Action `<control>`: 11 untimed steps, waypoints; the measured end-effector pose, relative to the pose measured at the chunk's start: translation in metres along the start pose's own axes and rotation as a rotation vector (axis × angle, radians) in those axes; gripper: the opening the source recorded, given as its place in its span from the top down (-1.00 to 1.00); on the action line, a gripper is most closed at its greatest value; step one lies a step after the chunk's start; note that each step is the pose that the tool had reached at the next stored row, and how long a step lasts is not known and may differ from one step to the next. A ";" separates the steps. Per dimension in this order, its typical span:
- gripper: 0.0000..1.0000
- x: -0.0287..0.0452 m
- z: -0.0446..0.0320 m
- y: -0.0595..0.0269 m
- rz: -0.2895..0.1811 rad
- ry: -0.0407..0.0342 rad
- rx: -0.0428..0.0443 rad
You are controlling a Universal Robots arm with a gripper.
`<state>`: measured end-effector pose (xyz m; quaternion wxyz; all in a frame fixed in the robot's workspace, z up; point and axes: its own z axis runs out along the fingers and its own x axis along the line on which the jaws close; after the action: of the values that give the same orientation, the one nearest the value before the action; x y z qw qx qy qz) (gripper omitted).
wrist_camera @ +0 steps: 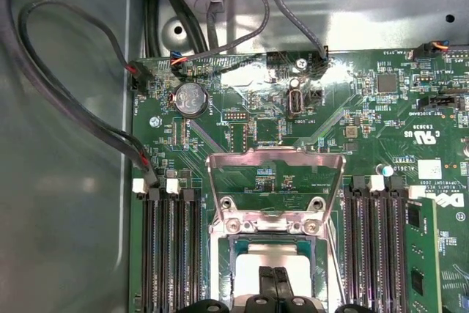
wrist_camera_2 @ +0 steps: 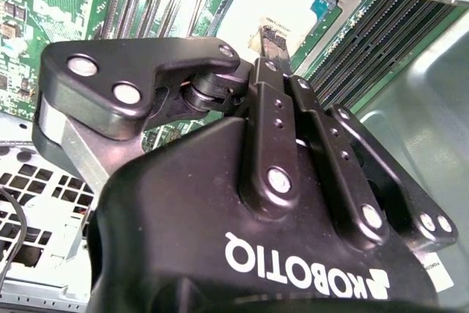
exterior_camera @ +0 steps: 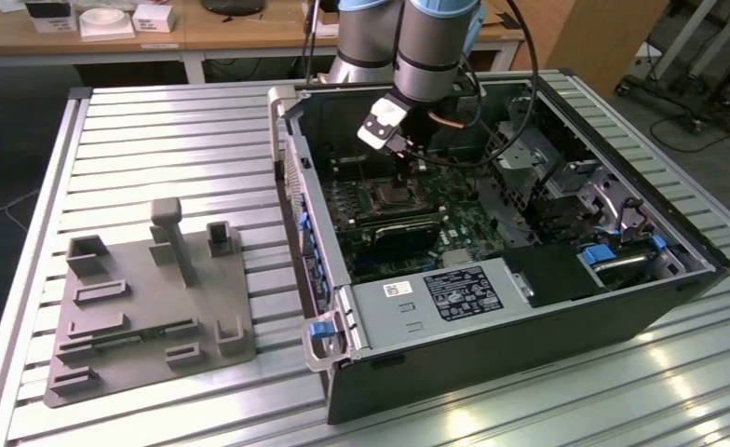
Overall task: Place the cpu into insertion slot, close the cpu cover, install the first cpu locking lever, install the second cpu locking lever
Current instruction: 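Close the cpu cover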
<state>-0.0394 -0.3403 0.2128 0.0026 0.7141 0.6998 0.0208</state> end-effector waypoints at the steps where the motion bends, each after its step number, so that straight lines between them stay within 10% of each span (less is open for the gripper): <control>1: 0.79 0.0000 -0.0007 0.0000 0.000 -0.0001 0.0000; 11: 0.79 0.0003 -0.0068 0.0003 0.000 0.0006 -0.0003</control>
<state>-0.0394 -0.3402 0.2195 0.0025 0.7141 0.6997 0.0212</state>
